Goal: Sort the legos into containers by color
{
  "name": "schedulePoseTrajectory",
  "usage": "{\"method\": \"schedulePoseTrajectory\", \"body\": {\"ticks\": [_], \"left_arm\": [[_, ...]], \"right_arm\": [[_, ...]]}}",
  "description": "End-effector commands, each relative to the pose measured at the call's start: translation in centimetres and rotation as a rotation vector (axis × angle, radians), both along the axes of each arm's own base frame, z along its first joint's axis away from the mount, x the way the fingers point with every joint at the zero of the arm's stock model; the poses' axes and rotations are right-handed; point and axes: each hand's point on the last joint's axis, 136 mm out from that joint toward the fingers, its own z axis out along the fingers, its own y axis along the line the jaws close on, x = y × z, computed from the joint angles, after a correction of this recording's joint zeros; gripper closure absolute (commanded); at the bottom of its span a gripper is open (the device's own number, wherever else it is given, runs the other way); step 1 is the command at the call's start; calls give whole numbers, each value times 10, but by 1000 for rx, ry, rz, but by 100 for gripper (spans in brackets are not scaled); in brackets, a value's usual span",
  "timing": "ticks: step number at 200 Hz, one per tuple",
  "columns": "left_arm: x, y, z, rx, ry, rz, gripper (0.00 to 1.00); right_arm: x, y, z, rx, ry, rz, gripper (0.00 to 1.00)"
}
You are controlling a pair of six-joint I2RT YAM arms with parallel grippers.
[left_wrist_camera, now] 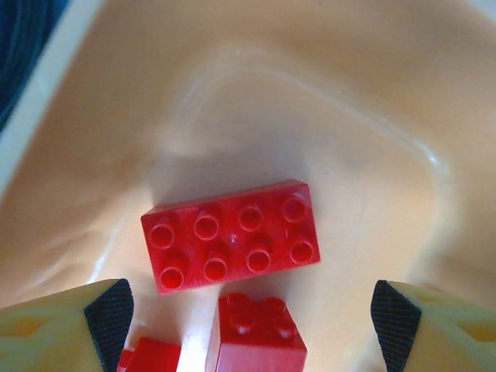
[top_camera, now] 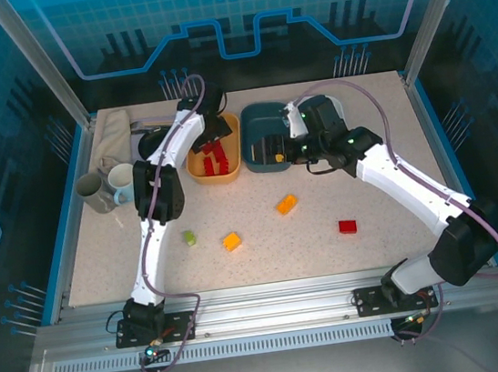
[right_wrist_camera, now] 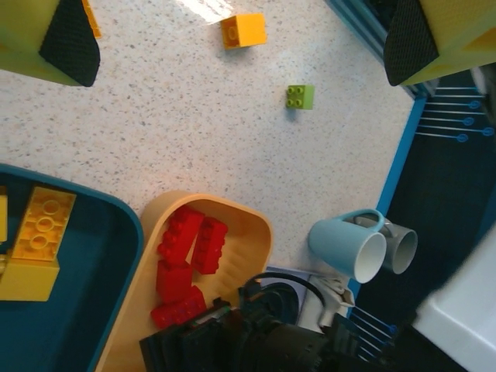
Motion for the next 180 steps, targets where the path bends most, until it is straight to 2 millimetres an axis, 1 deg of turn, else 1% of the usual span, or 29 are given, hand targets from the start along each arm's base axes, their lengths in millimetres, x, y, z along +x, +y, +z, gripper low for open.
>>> {"method": "schedulePoseTrajectory", "body": {"ticks": [1, 9, 16, 21, 28, 41, 46, 51, 58, 59, 65, 69, 77, 79, 81, 95, 103, 105, 111, 129, 143, 155, 162, 165, 170, 180], "left_arm": [[-7, 5, 101, -51, -154, 26, 15], [-16, 9, 116, -57, -162, 38, 15], [-26, 12, 133, -66, -179, 46, 14], [-34, 15, 138, -65, -174, 53, 14], [-49, 20, 153, -69, -183, 65, 13], [-80, 29, 166, -78, -176, 86, 12], [-94, 33, 164, -78, -163, 93, 12], [-109, 37, 169, -88, -164, 102, 11], [-131, 42, 169, -96, -155, 115, 11], [-133, 43, 167, -96, -149, 116, 11], [-152, 48, 169, -107, -148, 127, 11], [-165, 51, 165, -109, -133, 135, 11], [-192, 58, 166, -117, -128, 154, 11], [-198, 61, 162, -113, -114, 159, 11], [-204, 63, 164, -115, -117, 164, 11], [-253, 78, 153, -108, -80, 199, 11], [-279, 86, 154, -117, -82, 217, 11], [-287, 88, 150, -113, -69, 223, 11], [-307, 94, 147, -117, -61, 241, 11], [-362, 109, 138, -128, -34, 281, 11], [-396, 118, 132, -141, -21, 310, 11], [-420, 124, 128, -151, -14, 317, 12], [-431, 127, 128, -152, -13, 321, 12], [-436, 129, 128, -152, -14, 321, 12], [-442, 131, 129, -152, -16, 317, 12], [-451, 134, 132, -151, -29, 304, 12]], "right_arm": [[-15, 8, -11, -113, -8, 73, 4], [-21, 13, -18, -147, -2, 99, 4], [-27, 20, -25, -172, 4, 125, 4], [-32, 25, -30, -190, 8, 141, 5], [-38, 33, -36, -212, 9, 164, 5], [-52, 51, -47, -243, 15, 209, 5], [-56, 57, -51, -255, 17, 220, 5], [-61, 64, -55, -267, 20, 235, 6], [-70, 76, -61, -282, 21, 258, 6], [-70, 76, -61, -282, 21, 258, 6], [-76, 86, -66, -291, 25, 273, 6], [-80, 93, -69, -296, 27, 281, 7], [-87, 105, -76, -300, 36, 297, 7], [-89, 108, -77, -301, 40, 303, 7], [-91, 111, -79, -303, 43, 309, 7], [-104, 132, -91, -321, 58, 336, 8], [-110, 143, -99, -337, 71, 349, 9], [-112, 145, -101, -342, 73, 351, 9], [-114, 152, -106, -357, 81, 348, 9], [-122, 173, -124, -397, 119, 352, 13], [-126, 187, -136, -430, 135, 349, 16], [-127, 199, -143, -444, 138, 347, 17], [-128, 205, -151, -459, 146, 344, 17], [-128, 208, -150, -458, 143, 343, 18], [-127, 211, -155, -470, 152, 336, 18], [-126, 216, -164, -491, 166, 320, 20]]}}
